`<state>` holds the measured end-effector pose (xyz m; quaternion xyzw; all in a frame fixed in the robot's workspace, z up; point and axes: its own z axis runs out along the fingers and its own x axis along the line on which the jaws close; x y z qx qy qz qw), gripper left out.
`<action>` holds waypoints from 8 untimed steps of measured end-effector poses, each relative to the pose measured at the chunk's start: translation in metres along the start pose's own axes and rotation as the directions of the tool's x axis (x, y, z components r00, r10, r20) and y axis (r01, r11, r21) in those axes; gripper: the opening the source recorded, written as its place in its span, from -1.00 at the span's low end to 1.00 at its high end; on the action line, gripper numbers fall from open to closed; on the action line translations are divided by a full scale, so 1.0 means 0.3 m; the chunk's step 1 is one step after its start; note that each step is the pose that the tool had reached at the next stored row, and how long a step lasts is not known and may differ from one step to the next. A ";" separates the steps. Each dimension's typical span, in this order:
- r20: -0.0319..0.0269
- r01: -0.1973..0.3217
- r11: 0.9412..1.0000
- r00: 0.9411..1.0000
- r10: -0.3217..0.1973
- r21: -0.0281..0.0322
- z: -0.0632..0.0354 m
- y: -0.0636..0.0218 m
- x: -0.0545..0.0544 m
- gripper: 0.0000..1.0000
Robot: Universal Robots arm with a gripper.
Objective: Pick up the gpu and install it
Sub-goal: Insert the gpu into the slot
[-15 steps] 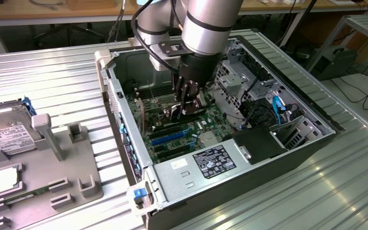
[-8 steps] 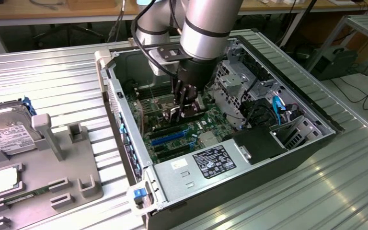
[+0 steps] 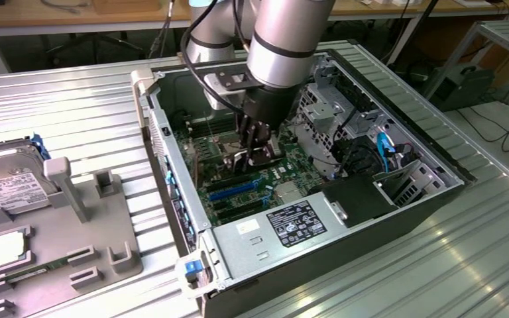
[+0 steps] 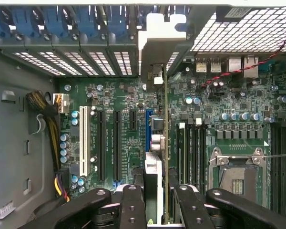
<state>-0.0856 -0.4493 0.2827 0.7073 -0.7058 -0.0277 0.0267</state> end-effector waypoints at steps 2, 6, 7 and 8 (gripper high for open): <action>0.000 0.000 1.000 1.000 0.000 0.000 0.004 0.000 0.001 -0.43; 0.000 0.000 1.000 1.000 0.000 0.000 0.008 0.001 0.006 -0.43; 0.000 0.000 1.000 1.000 0.000 0.000 0.010 0.001 0.007 -0.43; 0.000 0.000 1.000 1.000 0.000 0.000 0.012 0.002 0.007 -0.43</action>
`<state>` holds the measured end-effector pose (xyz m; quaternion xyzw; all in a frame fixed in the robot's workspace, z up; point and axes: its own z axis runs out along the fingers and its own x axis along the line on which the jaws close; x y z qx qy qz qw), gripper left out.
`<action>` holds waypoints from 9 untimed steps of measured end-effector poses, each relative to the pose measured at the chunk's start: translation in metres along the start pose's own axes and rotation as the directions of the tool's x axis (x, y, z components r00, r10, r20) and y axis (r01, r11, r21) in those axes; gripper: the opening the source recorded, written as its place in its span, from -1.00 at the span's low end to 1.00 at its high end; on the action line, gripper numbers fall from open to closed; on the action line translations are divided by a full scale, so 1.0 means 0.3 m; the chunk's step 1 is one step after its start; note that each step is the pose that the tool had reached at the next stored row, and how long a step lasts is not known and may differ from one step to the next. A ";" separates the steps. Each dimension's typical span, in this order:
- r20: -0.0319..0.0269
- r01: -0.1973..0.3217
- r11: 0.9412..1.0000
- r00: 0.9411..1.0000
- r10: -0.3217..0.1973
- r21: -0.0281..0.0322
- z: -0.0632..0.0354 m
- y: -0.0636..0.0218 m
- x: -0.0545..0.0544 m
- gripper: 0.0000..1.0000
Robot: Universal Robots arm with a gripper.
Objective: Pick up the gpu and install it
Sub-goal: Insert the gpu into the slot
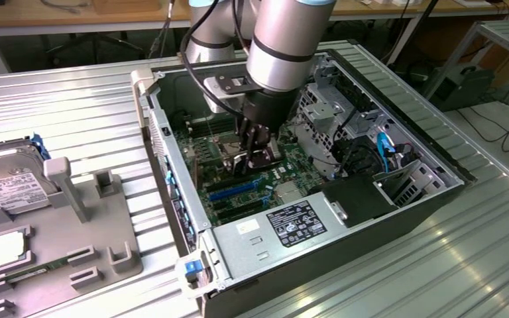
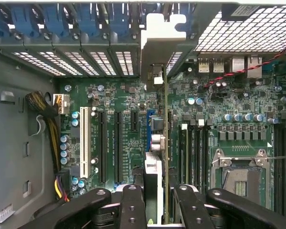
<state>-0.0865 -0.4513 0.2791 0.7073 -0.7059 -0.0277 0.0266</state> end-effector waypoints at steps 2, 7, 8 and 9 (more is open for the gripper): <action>0.000 0.000 1.000 1.000 0.000 0.000 0.006 0.004 0.000 -0.43; -0.001 0.000 1.000 1.000 0.000 0.000 0.025 0.008 0.007 -0.43; -0.001 0.000 1.000 1.000 0.000 0.000 0.028 0.008 0.007 -0.43; -0.001 0.000 1.000 1.000 0.000 0.000 0.030 0.009 0.007 -0.43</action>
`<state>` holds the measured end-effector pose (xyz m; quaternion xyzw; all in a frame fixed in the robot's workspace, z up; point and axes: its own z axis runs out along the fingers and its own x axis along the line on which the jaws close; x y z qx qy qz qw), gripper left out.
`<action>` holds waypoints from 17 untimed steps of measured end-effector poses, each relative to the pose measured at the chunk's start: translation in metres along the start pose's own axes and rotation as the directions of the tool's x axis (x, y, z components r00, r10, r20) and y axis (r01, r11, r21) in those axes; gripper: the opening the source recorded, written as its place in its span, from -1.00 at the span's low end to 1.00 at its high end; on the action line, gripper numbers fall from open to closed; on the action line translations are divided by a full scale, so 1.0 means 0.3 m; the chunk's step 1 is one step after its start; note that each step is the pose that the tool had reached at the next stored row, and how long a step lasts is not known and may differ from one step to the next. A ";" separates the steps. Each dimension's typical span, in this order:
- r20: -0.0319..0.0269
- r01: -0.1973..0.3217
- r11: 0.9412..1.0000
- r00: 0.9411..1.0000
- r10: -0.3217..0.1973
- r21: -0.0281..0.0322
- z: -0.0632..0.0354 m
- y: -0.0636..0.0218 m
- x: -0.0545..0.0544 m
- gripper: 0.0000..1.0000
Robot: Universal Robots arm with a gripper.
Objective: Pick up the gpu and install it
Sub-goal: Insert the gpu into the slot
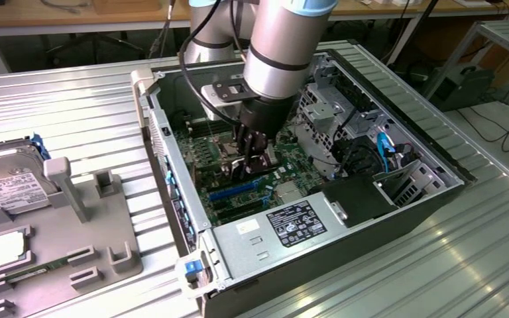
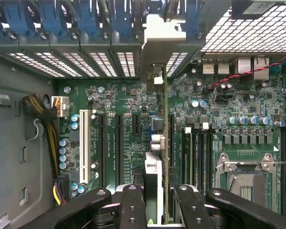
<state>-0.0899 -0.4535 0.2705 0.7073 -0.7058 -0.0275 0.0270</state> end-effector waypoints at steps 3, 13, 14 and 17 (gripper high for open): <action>0.000 0.000 1.000 1.000 0.000 0.000 0.010 0.002 0.000 -0.43; -0.001 0.000 1.000 1.000 0.000 0.000 0.035 0.016 0.001 -0.43; 0.000 0.000 1.000 1.000 0.000 0.000 0.037 0.018 0.001 -0.43; 0.000 0.000 1.000 1.000 0.000 0.000 0.043 0.022 0.001 -0.43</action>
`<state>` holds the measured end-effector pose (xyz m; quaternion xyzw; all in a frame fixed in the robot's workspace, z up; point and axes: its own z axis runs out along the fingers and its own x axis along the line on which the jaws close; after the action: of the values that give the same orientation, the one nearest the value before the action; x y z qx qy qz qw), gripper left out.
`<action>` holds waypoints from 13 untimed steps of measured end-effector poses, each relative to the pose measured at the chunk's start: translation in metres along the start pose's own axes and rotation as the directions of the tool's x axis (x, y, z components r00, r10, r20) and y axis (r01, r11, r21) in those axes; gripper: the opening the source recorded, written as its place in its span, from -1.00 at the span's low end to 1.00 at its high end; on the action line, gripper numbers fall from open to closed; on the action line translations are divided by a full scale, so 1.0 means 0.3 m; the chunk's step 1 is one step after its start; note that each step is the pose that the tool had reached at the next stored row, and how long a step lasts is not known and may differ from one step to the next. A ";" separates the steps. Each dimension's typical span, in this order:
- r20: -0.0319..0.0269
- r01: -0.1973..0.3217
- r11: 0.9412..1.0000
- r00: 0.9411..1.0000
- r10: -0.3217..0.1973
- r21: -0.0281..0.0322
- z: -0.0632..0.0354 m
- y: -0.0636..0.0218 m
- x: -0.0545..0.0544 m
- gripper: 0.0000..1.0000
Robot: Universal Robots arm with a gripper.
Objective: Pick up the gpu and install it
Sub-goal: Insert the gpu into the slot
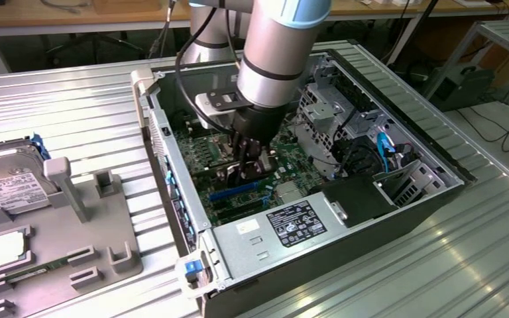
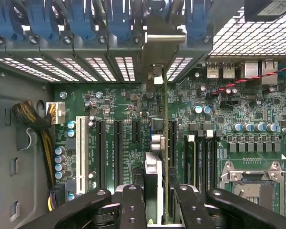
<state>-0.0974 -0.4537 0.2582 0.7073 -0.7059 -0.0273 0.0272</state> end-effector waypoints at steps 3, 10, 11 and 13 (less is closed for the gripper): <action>0.000 0.000 1.000 1.000 0.000 0.000 0.007 0.000 0.000 -0.43; 0.000 0.000 1.000 1.000 0.000 -0.003 0.014 0.001 0.000 -0.43; 0.000 0.000 1.000 1.000 0.000 -0.003 0.014 0.001 0.000 -0.43; 0.000 0.000 1.000 1.000 0.000 -0.004 0.016 0.001 0.000 -0.43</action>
<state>-0.0980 -0.4538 0.2535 0.7072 -0.7058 -0.0287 0.0286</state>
